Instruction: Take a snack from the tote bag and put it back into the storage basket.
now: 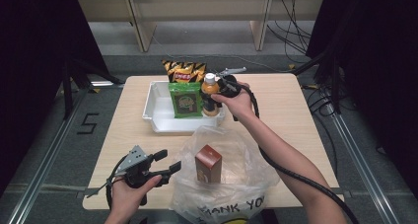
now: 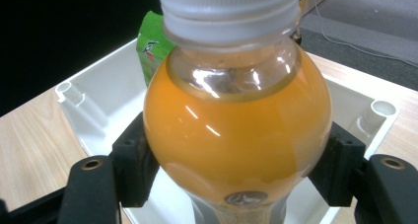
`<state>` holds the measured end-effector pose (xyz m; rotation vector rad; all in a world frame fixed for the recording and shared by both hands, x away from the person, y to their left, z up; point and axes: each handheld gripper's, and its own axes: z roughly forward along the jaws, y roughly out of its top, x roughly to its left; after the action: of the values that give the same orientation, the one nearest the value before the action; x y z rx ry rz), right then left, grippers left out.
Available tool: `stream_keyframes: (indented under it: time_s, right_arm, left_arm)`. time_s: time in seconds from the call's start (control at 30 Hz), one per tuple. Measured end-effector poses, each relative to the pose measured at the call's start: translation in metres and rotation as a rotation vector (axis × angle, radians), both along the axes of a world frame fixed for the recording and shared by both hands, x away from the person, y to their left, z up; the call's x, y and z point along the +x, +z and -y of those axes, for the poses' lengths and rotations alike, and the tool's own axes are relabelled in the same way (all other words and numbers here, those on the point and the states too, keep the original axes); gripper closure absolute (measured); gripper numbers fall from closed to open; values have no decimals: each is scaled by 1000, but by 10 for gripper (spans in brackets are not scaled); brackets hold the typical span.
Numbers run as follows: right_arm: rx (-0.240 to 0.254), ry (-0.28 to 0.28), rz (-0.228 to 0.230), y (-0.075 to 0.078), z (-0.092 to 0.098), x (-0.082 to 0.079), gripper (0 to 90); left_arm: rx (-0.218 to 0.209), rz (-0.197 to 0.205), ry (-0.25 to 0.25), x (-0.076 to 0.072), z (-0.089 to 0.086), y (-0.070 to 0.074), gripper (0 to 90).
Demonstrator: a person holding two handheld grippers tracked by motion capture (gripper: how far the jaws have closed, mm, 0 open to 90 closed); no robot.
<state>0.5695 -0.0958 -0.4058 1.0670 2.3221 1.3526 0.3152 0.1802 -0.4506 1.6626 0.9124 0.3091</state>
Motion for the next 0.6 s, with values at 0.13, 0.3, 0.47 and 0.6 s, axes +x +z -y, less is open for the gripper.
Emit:
stream_keyframes:
  time_s: [0.13, 0.3, 0.47, 0.6]
  right_arm:
    - [-6, 4, -2, -3, 0, 1, 320]
    - [-16, 1, -14, -5, 0, 1, 321]
    - [-12, -4, -32, -9, -1, 1, 321]
    - [-35, 1, -37, -12, 0, 1, 320]
  left_arm:
    - [0, 1, 0, 0, 0, 0, 276]
    - [0, 1, -2, 0, 0, 0, 276]
    - [-1, 1, 0, 0, 0, 0, 276]
    - [0, 0, 0, 0, 0, 0, 276]
